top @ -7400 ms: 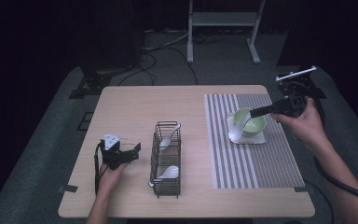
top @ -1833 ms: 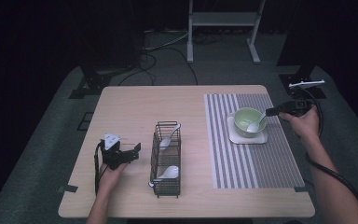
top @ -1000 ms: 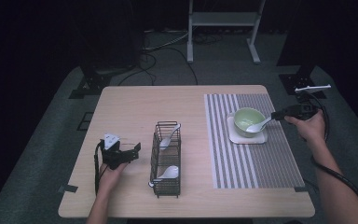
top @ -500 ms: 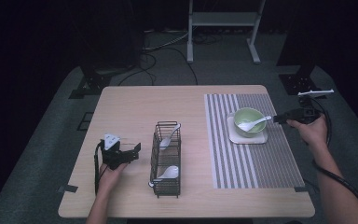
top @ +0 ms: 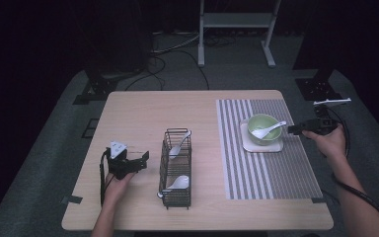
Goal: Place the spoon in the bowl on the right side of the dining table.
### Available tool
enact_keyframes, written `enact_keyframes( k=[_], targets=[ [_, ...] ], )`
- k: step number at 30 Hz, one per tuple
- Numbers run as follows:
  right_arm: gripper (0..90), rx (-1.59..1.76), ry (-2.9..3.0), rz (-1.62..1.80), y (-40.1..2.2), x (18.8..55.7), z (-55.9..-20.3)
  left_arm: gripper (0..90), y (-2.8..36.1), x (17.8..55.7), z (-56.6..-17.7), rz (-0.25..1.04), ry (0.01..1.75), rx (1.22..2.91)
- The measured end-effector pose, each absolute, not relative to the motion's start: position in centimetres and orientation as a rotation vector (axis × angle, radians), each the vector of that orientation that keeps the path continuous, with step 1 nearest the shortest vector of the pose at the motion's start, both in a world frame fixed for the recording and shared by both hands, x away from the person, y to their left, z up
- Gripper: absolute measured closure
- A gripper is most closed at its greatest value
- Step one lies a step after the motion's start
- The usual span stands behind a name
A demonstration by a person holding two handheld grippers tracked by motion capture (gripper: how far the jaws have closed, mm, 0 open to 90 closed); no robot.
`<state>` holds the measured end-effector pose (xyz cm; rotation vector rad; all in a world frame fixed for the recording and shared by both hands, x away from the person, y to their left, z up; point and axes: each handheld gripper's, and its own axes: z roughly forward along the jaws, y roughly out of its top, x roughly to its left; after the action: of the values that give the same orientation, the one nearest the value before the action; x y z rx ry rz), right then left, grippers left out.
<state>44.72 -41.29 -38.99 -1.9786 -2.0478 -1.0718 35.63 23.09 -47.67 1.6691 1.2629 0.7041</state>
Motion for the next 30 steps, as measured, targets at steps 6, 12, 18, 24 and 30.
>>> enact_keyframes(
  k=[6, 12, 18, 24, 30],
  targets=[
    [56.5, -1.953, -2.054, -1.07, -41.0, 44.3, -39.5, 0.0, 23.1, 35.6, -47.7, 0.705, 1.262, 1.671],
    [55.8, -1.922, -2.082, -1.058, -40.5, 43.9, -39.8, 0.0, 23.1, 35.6, -47.7, 0.704, 1.264, 1.673],
    [55.0, -1.901, -2.103, -1.045, -40.0, 43.8, -40.0, 0.0, 23.1, 35.6, -47.7, 0.703, 1.265, 1.67],
    [54.0, -1.883, -2.118, -1.033, -39.6, 43.5, -40.2, 0.0, 23.1, 35.6, -47.7, 0.704, 1.264, 1.672],
    [52.7, -1.87, -2.124, -1.022, -39.3, 43.2, -40.4, 0.0, 23.1, 35.6, -47.7, 0.704, 1.264, 1.672]
  ],
)
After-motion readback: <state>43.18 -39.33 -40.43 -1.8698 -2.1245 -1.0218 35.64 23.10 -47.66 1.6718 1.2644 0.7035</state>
